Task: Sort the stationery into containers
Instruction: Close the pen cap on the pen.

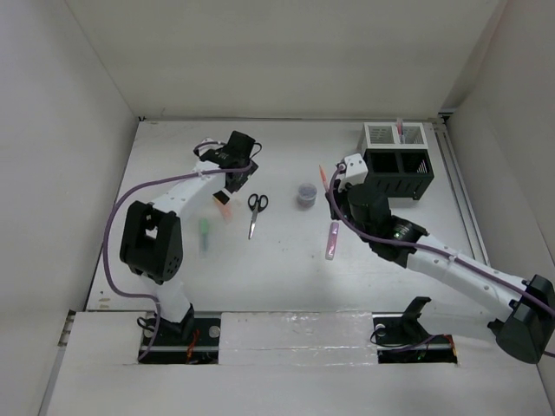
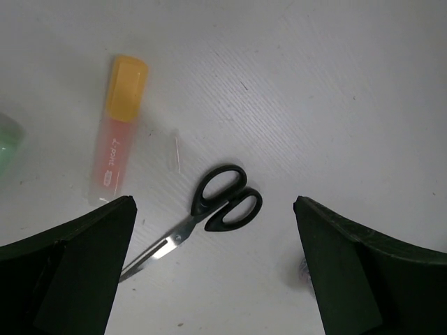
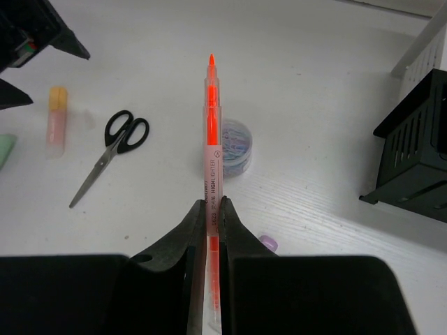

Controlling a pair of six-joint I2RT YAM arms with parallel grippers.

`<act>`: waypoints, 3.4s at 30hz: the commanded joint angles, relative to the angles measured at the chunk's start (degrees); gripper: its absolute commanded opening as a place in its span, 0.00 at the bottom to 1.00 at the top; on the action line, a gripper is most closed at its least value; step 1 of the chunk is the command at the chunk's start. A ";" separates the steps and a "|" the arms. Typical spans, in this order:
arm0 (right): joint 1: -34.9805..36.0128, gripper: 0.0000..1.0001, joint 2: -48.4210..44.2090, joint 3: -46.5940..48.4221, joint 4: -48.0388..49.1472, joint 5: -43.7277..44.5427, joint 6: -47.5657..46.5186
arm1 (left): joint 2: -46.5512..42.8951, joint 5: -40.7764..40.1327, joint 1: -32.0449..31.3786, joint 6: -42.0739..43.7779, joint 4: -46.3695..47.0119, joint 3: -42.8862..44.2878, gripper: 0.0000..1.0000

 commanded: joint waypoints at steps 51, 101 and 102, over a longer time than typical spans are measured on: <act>0.26 0.00 -1.83 -2.19 5.02 -1.66 0.30 | 12.46 3.78 3.28 -6.14 3.06 -4.21 0.38; 1.13 0.00 3.35 -11.40 35.66 -30.73 12.42 | -23.11 25.03 3.99 29.63 23.88 -7.36 0.00; 1.66 0.00 3.36 -12.03 39.09 -32.57 14.26 | -26.53 26.96 3.99 30.16 25.80 -8.15 0.00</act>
